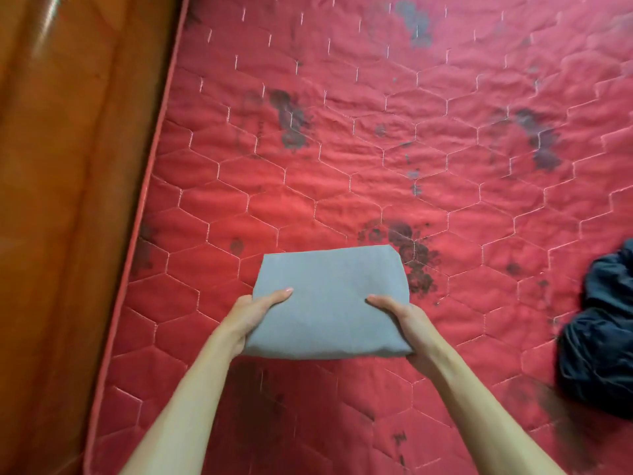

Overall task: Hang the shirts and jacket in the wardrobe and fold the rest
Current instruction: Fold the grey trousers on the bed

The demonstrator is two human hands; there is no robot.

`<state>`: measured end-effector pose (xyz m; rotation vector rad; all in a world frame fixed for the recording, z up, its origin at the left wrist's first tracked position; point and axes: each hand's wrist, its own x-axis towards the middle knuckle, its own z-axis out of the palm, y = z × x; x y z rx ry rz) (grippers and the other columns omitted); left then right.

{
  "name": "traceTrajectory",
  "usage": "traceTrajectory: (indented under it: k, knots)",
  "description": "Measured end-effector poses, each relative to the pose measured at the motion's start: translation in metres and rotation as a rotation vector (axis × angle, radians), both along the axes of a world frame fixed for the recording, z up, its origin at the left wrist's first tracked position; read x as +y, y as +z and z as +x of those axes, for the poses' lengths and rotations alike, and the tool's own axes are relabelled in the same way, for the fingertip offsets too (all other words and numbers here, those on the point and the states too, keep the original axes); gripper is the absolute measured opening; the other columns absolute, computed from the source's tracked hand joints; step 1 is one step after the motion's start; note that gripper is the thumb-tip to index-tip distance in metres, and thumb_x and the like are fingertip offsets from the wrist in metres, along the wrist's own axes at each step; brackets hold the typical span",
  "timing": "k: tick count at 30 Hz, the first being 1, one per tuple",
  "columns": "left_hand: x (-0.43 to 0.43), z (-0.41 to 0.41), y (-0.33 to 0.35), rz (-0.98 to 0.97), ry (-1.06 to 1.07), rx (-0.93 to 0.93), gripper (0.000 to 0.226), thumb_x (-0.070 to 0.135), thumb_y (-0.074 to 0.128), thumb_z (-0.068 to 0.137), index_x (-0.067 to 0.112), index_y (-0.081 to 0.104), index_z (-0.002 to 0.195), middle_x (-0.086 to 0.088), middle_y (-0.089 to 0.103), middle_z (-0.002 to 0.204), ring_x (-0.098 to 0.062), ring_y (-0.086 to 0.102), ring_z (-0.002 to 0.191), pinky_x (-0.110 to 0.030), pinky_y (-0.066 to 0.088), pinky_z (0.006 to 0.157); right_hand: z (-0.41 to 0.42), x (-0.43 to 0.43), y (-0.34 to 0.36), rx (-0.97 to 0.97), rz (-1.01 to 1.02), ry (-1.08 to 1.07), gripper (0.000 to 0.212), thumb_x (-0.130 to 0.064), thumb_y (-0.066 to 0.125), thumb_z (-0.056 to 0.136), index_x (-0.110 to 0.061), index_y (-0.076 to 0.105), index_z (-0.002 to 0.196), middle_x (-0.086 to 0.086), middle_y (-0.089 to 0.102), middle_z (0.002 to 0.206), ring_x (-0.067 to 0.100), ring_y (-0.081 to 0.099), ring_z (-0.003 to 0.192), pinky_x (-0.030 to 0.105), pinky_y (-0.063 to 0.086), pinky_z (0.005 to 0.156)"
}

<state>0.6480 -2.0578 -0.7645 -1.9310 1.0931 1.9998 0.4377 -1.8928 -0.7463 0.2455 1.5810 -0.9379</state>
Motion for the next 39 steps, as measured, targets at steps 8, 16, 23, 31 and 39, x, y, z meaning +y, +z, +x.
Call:
traceTrajectory:
  k: [8, 16, 23, 31, 39]
  knots:
    - [0.006, 0.022, 0.155, -0.070, 0.197, 0.281, 0.073, 0.042, 0.091, 0.058, 0.005, 0.070, 0.117, -0.012, 0.075, 0.109, -0.030, 0.072, 0.100, -0.041, 0.057, 0.087, -0.004, -0.021, 0.173, 0.056, -0.203, 0.107, 0.041, -0.024, 0.081, 0.072, -0.005, 0.074, 0.107, 0.015, 0.076, 0.101, 0.024, 0.072, 0.077, 0.025, 0.054, 0.055]
    - [0.022, 0.061, 0.338, -0.409, 0.257, 0.338, 0.034, 0.033, 0.084, 0.075, 0.012, 0.074, 0.100, -0.002, 0.078, 0.096, -0.021, 0.074, 0.093, -0.040, 0.057, 0.089, 0.030, -0.024, 0.333, 0.152, -0.368, 0.225, 0.050, -0.031, 0.084, 0.064, -0.005, 0.074, 0.106, 0.015, 0.076, 0.091, 0.025, 0.072, 0.070, 0.027, 0.053, 0.052]
    - [0.087, 0.125, 0.463, -0.730, 0.323, 0.316, 0.035, 0.031, 0.084, 0.077, 0.015, 0.074, 0.106, 0.001, 0.077, 0.102, -0.019, 0.074, 0.096, -0.041, 0.057, 0.089, 0.077, 0.011, 0.430, 0.120, -0.535, 0.365, 0.057, -0.024, 0.085, 0.055, -0.011, 0.069, 0.108, 0.013, 0.077, 0.096, 0.031, 0.075, 0.084, 0.040, 0.061, 0.072]
    - [0.215, 0.201, 0.547, -0.874, 0.618, 0.360, 0.040, 0.023, 0.081, 0.076, 0.010, 0.071, 0.113, -0.009, 0.076, 0.106, -0.029, 0.073, 0.097, -0.039, 0.054, 0.083, 0.141, 0.040, 0.503, 0.268, -0.845, 0.465, 0.073, -0.052, 0.086, 0.067, -0.033, 0.054, 0.130, -0.006, 0.069, 0.117, 0.016, 0.071, 0.097, 0.036, 0.058, 0.076]
    - [0.341, 0.296, 0.603, -0.954, 0.829, 0.202, 0.047, 0.011, 0.083, 0.071, 0.007, 0.067, 0.116, -0.011, 0.075, 0.106, -0.028, 0.073, 0.097, -0.041, 0.058, 0.085, 0.248, 0.073, 0.560, -0.004, -0.916, 0.964, 0.057, -0.032, 0.090, 0.066, -0.010, 0.068, 0.113, 0.013, 0.077, 0.097, 0.031, 0.075, 0.089, 0.046, 0.059, 0.084]
